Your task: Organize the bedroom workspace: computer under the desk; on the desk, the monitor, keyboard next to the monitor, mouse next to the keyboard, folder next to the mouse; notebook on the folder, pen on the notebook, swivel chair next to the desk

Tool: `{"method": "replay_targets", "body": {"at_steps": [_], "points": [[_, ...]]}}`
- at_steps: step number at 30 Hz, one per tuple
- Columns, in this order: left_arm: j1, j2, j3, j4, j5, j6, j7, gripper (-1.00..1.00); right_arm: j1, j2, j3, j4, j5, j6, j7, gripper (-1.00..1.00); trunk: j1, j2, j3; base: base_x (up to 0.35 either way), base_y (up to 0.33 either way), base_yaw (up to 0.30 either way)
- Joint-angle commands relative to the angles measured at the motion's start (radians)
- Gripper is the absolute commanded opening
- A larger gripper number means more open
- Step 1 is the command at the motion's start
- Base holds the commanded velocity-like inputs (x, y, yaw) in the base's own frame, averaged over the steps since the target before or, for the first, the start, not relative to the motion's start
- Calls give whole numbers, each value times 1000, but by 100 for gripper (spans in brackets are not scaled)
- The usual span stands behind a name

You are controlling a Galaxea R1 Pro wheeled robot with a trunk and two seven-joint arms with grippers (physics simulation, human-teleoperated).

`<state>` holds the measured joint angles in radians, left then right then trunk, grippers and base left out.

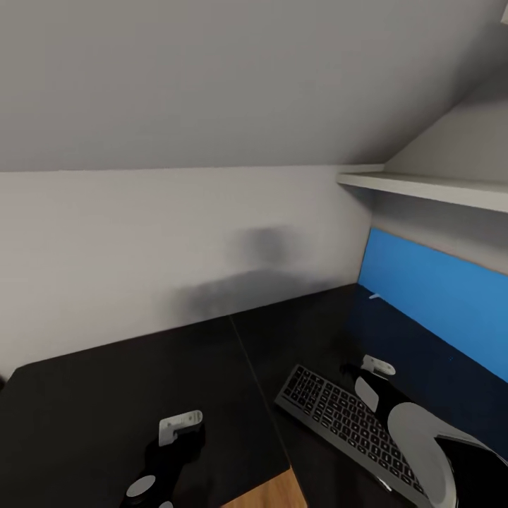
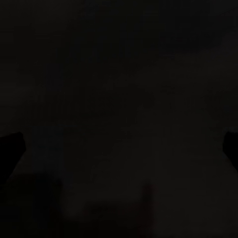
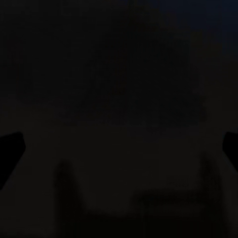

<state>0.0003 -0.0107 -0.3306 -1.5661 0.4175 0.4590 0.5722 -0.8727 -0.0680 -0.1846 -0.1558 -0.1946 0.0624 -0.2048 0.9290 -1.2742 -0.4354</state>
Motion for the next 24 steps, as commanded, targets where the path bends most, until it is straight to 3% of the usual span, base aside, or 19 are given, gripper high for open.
{"method": "replay_targets", "body": {"at_steps": [1, 24], "points": [[0, 0, -1, -2, 9, 2, 8, 100, 0, 0, 2, -2, -8, 5, -3, 100, 4, -8, -4, 0, 0, 0], [0, 1, -1, -2, 23, 3, 8, 100, 0, 8, 2, -5, -11, 117, -2, 100, 8, -15, -7, 0, 0, 0]]}}
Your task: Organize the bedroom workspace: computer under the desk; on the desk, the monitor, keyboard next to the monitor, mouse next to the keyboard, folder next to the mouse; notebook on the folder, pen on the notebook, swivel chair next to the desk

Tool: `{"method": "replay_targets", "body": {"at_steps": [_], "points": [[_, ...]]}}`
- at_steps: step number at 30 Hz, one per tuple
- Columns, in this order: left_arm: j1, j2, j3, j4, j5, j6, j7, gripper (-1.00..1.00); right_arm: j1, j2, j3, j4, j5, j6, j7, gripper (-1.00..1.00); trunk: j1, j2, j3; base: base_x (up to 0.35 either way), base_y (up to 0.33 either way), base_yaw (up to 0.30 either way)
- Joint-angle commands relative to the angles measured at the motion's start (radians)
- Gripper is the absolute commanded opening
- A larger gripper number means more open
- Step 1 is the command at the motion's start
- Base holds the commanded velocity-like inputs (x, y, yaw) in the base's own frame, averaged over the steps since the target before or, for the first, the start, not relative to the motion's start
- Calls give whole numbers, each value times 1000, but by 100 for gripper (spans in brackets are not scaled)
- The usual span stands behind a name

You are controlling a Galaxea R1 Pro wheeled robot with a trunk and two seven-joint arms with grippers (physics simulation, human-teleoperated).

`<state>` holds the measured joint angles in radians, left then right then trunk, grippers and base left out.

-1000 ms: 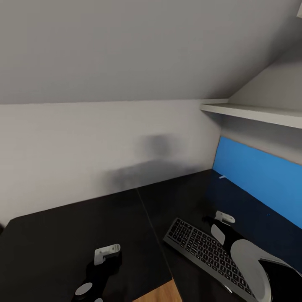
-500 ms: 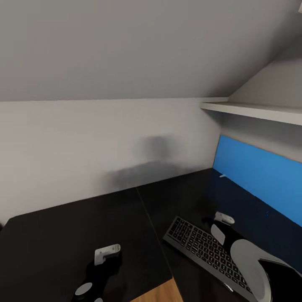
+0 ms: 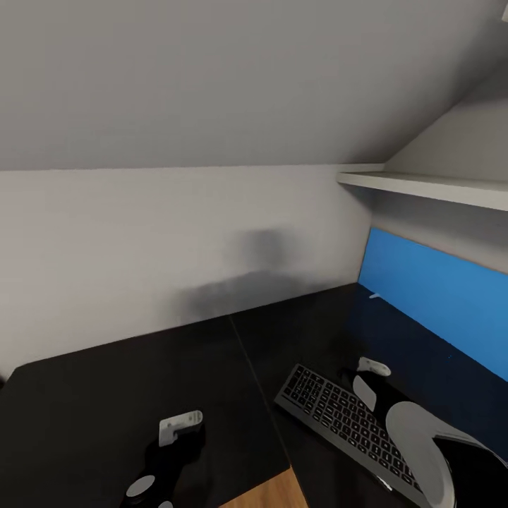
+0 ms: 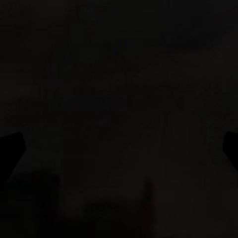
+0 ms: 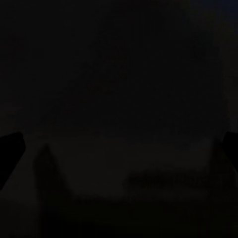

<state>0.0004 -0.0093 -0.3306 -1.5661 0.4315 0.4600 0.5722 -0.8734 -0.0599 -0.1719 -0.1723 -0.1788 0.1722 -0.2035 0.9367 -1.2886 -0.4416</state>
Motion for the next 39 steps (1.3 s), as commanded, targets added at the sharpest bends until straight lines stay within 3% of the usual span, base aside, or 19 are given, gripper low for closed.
{"method": "replay_targets", "body": {"at_steps": [1, 8, 20, 39], "points": [[0, 0, -1, -2, 9, 2, 8, 100, 1, 1, -11, 11, -27, 10, -3, 100, 0, 0, -1, 0, 0, 0], [0, 1, 0, -2, 9, 2, 8, 100, 1, 2, -10, 10, -27, 14, -2, 100, 0, 0, -1, 0, 0, 0], [0, 6, 1, 0, 9, -1, 8, 100, 1, 8, -9, 6, -27, 91, -1, 100, 0, 0, -1, -8, 0, 0], [0, 5, -1, 1, 9, 0, 8, 100, 1, 21, -7, 5, -25, 84, 1, 100, 0, 0, -1, -128, 64, 0]]}}
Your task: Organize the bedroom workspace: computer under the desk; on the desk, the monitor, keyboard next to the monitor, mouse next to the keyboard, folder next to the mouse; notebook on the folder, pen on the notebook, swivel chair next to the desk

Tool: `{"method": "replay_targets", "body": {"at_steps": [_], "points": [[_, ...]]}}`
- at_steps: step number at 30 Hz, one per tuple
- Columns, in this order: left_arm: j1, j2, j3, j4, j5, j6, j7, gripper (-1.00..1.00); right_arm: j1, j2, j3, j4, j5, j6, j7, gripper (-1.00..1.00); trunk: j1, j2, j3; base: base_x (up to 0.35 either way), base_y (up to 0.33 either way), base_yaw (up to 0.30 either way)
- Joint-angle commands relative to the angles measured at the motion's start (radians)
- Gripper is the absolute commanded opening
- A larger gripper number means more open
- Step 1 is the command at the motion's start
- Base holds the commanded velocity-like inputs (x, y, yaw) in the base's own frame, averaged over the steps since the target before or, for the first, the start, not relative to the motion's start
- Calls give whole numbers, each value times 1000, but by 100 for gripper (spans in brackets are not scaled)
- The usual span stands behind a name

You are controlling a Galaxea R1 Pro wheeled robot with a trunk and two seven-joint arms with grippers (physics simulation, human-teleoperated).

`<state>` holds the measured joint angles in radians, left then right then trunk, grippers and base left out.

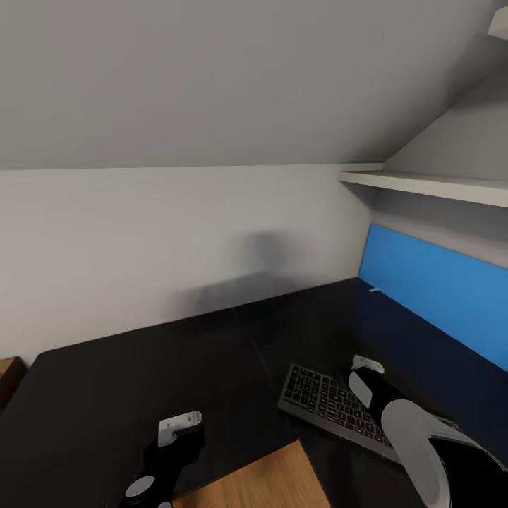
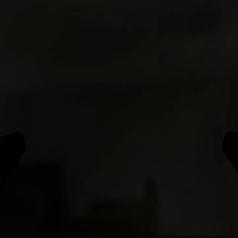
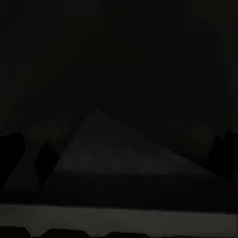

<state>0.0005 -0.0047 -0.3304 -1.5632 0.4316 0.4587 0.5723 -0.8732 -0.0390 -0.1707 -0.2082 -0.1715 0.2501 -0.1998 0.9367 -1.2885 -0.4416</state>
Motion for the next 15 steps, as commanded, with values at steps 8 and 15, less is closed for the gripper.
{"method": "replay_targets", "body": {"at_steps": [8, 15], "points": [[0, 0, -1, 0, 9, 3, 8, 100, 0, 2, -6, 41, -31, 1, -3, 100, 0, -1, -1, -12, 73, 0], [0, 0, -14, 3, 9, 3, 8, 100, 0, 2, -6, 41, -31, -14, -2, 100, 0, -1, -1, 0, 2, 0]]}}
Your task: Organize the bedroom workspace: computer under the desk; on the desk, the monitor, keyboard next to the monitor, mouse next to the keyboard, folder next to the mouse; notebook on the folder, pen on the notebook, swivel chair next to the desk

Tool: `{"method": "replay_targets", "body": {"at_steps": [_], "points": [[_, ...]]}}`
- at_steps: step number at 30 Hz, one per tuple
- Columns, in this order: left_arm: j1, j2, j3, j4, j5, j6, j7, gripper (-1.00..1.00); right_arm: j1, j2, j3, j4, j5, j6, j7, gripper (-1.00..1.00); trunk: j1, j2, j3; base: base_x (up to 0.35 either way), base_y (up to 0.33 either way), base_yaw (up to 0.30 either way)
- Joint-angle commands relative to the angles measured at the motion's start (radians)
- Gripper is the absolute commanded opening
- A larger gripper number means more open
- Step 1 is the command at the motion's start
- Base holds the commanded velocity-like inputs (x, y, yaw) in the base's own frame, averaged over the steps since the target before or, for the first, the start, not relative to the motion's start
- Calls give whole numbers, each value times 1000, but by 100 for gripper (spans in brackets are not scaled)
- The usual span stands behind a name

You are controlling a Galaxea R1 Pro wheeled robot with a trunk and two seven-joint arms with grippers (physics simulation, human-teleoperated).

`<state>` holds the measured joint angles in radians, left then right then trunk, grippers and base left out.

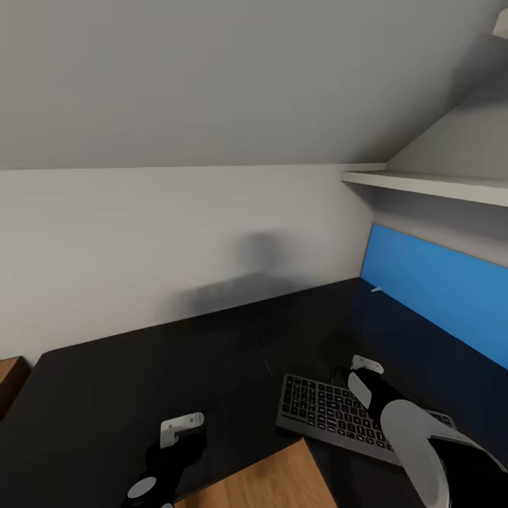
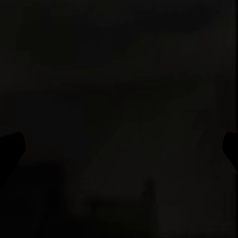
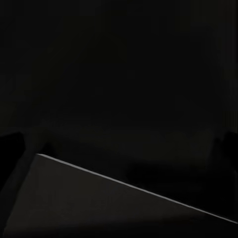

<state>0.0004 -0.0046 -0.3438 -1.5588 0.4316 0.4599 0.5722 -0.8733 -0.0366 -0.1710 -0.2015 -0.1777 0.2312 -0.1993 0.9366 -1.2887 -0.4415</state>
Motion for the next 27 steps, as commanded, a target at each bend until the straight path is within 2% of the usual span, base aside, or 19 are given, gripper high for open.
{"method": "replay_targets", "body": {"at_steps": [1, 10, 13, 24, 27], "points": [[0, 0, -2, -2, 9, 2, 8, 100, 0, 0, -5, 34, -25, 0, -2, 100, 0, 0, -1, 0, 0, 0], [0, 0, -9, -1, 7, 2, 8, 100, 0, 15, -2, 35, -20, -27, 4, 100, 0, 0, -1, -43, 116, 0], [0, 0, -10, -1, 6, 2, 8, 100, 0, 19, 0, 36, -15, -27, 42, 100, 0, 0, -1, -6, 15, 0], [0, 0, -11, -1, 6, 2, 8, 100, 0, 28, 1, 36, -10, -27, 62, 100, 0, 0, -1, -1, 2, 0], [0, 0, -11, -1, 6, 2, 8, 100, 0, 36, 11, 35, -10, -27, 77, 100, 0, 0, -1, 0, 0, 0]]}}
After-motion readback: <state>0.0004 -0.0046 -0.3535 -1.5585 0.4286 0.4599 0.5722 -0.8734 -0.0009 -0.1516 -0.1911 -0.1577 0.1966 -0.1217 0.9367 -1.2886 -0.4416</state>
